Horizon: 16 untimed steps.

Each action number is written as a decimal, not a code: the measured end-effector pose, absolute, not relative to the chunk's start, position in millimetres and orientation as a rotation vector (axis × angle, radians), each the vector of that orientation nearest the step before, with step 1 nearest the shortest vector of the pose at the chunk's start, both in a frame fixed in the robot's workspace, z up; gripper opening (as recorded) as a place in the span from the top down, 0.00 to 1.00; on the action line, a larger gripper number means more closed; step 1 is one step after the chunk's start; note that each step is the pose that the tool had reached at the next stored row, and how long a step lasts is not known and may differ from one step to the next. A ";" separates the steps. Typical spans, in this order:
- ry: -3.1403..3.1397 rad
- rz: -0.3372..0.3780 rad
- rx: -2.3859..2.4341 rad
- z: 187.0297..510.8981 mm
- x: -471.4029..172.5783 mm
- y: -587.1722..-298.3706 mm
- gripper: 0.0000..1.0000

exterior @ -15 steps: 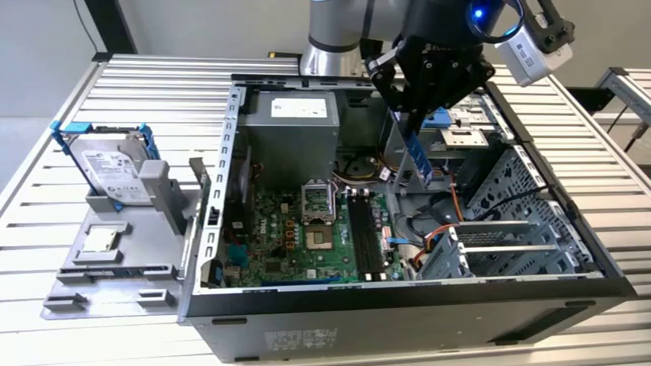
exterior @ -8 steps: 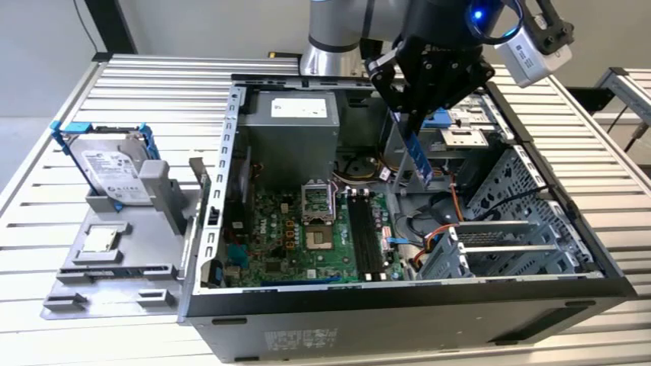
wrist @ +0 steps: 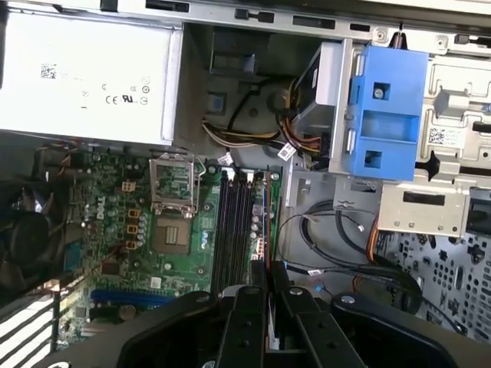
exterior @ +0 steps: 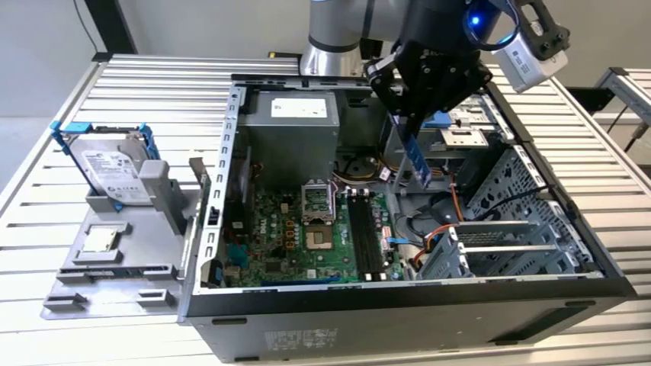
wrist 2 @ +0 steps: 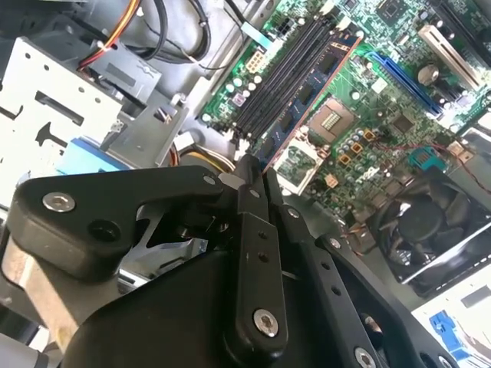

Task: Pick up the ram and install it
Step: 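Insert the ram into the slot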

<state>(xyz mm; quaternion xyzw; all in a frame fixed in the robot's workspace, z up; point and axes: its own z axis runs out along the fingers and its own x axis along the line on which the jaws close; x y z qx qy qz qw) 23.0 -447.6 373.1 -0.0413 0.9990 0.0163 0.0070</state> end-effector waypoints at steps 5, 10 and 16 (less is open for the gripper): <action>3.125 0.051 -0.117 363.1 23.0 -446.9 1.00; 3.126 0.050 0.011 353.4 23.0 -446.9 1.00; 3.123 0.049 0.087 342.1 23.0 -447.0 1.00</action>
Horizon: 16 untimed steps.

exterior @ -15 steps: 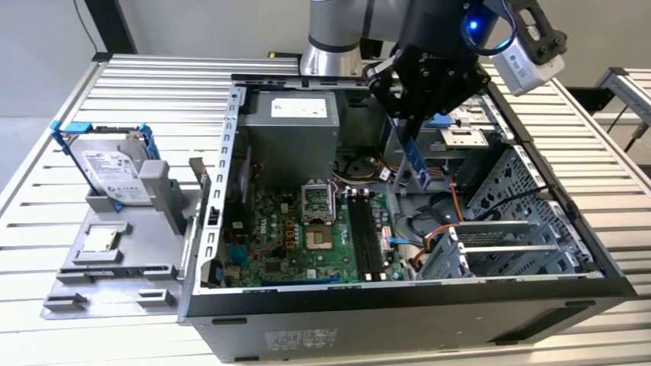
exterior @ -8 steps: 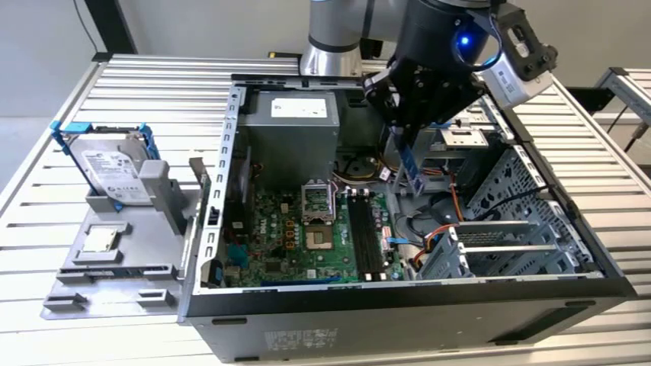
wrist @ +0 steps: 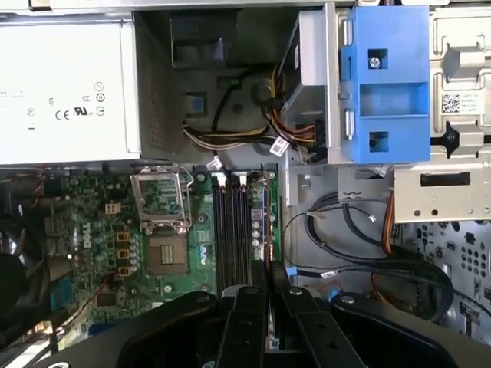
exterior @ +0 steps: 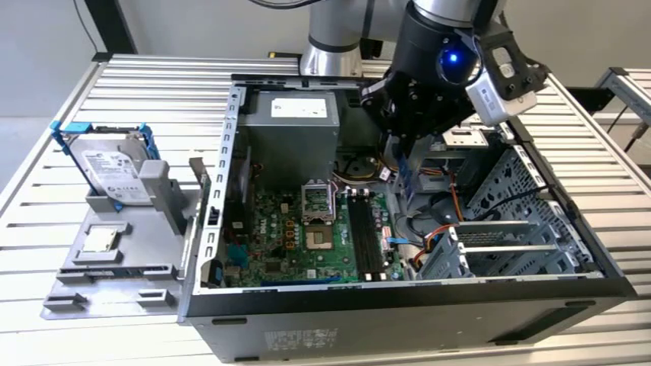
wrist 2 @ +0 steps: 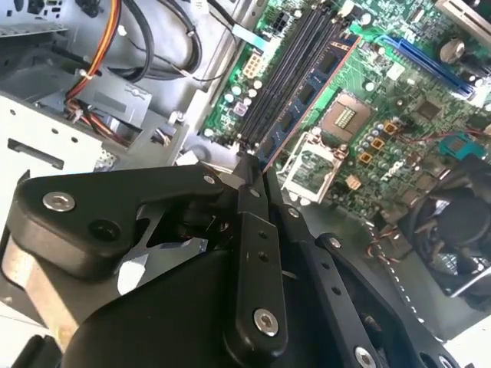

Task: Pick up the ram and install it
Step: 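Insert the ram into the slot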

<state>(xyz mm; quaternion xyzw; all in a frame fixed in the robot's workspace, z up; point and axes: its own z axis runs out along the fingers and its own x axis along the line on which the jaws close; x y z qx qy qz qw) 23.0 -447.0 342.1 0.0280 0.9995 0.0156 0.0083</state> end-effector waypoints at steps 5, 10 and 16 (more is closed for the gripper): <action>3.123 0.049 0.087 330.9 22.8 -447.0 1.00; 3.123 0.049 0.088 317.5 22.1 -447.0 1.00; 3.123 0.049 0.088 292.3 20.8 -447.6 1.00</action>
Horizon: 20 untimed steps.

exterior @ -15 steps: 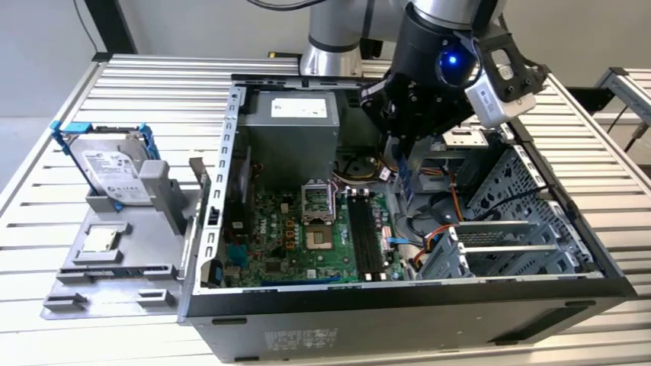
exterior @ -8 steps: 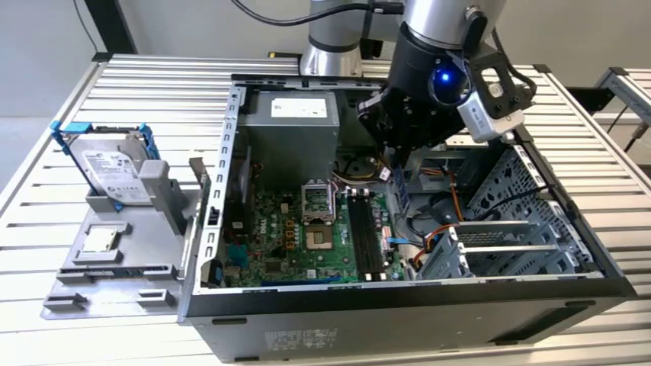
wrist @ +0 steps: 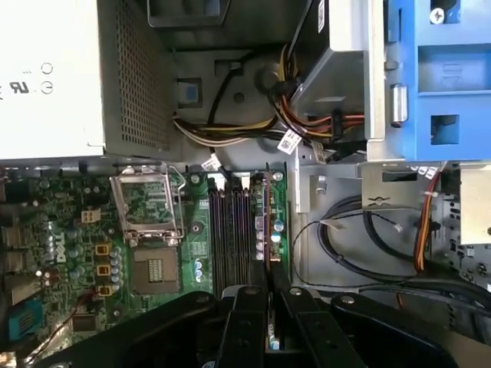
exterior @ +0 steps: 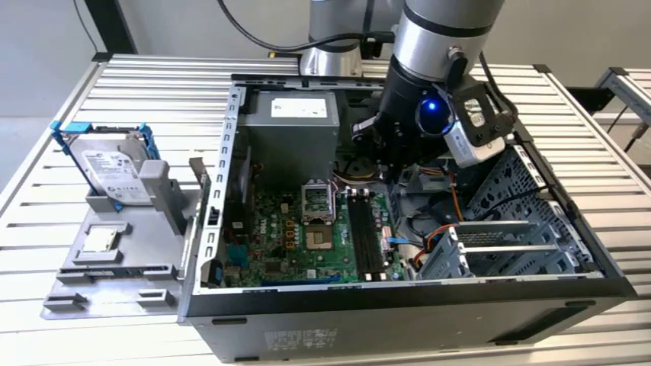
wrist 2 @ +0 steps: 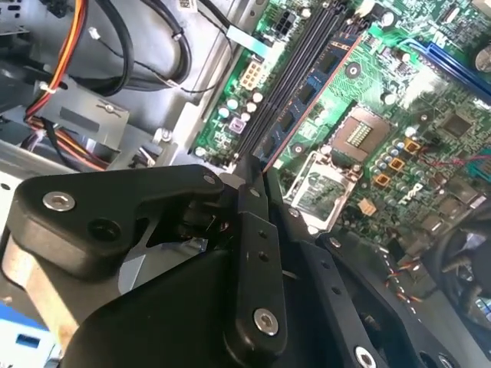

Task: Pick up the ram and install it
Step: 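Insert the ram into the slot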

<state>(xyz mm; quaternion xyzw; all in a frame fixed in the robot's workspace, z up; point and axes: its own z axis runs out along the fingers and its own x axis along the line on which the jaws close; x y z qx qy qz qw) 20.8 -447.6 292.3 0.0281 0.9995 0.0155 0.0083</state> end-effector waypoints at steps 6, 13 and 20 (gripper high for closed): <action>3.123 0.049 0.088 281.3 20.9 -451.5 1.00; 3.126 0.048 0.081 267.1 20.9 -465.0 1.00; 3.128 0.049 0.057 253.9 14.5 -466.0 1.00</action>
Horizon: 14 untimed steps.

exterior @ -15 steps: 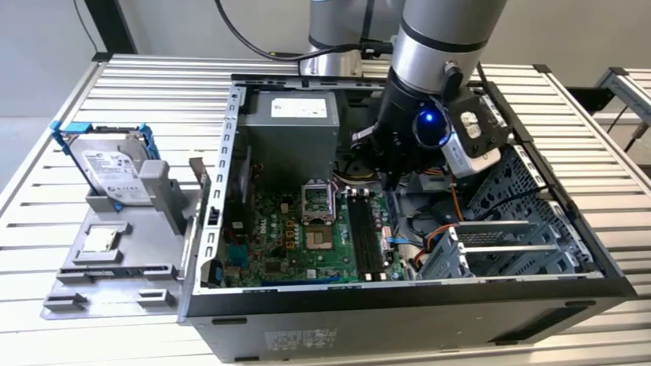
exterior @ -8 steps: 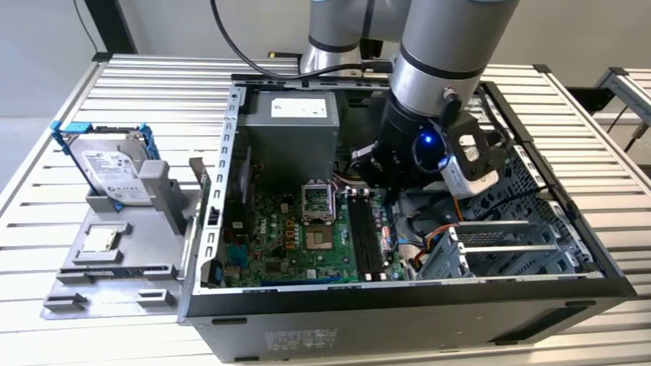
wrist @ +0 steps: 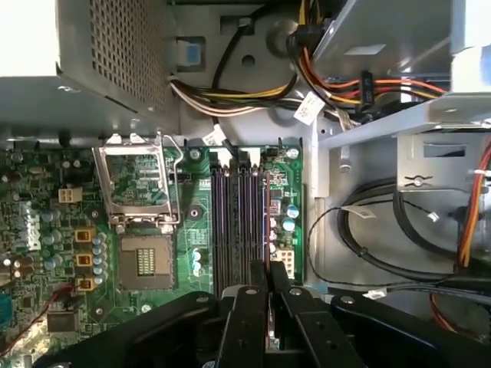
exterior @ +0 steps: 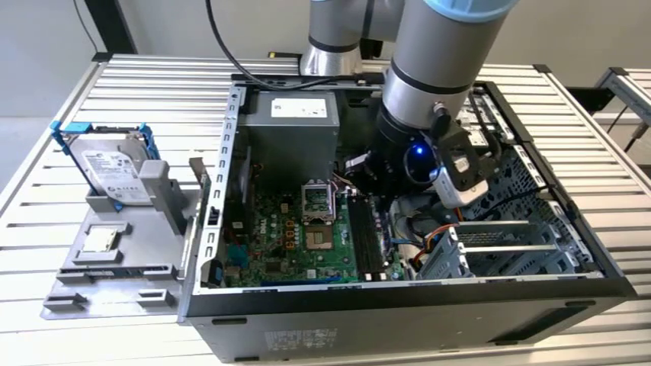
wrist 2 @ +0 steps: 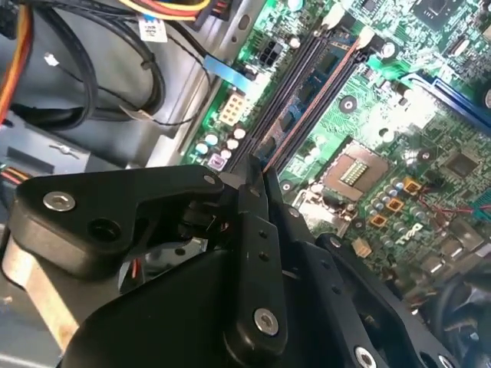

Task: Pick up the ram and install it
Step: 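Insert the ram into the slot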

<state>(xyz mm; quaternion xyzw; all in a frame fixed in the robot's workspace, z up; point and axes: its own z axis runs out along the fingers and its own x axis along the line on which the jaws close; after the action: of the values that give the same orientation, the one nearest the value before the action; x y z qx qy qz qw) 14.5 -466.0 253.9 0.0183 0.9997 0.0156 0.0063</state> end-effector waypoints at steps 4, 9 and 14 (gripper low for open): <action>3.128 0.049 0.057 244.6 13.7 -466.2 1.00; 3.128 0.049 0.055 235.0 13.6 -466.5 1.00; 3.129 0.049 0.053 227.8 13.7 -466.6 1.00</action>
<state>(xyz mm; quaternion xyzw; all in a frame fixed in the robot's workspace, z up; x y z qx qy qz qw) 13.7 -466.6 227.8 0.0169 0.9997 0.0156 0.0059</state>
